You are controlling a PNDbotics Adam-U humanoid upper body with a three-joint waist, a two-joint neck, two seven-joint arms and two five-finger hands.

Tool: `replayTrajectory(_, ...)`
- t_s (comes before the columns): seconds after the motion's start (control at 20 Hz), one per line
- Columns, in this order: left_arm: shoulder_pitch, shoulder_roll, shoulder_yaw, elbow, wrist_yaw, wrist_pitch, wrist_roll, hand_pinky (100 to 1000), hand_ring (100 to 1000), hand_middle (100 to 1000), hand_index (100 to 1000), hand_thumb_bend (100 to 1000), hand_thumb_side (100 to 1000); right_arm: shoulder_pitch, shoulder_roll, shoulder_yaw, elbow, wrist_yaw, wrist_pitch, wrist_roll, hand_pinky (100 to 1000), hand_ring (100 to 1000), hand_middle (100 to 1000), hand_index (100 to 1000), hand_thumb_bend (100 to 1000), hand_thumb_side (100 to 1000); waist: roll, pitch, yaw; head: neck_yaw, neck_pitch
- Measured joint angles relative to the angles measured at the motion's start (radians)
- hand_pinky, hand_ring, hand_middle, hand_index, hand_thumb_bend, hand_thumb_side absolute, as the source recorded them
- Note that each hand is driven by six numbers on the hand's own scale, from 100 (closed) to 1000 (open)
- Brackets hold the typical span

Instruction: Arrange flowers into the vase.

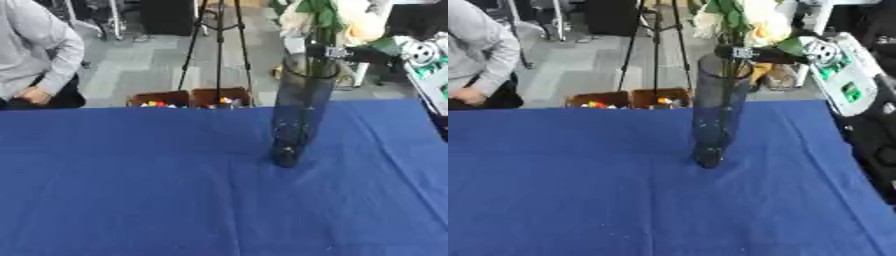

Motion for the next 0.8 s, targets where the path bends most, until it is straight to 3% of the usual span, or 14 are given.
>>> replayTrajectory(0.8,0.001,0.0,0.001,0.0,-0.003,0.002,0.006,594,840,816,855,100,1000,0.068,-0.052,-0.047,-0.055,-0.011,-0.002,-0.008,998,1000,1000,1000,763,1000,0.0,0.0,-0.006,0.003,-0.001)
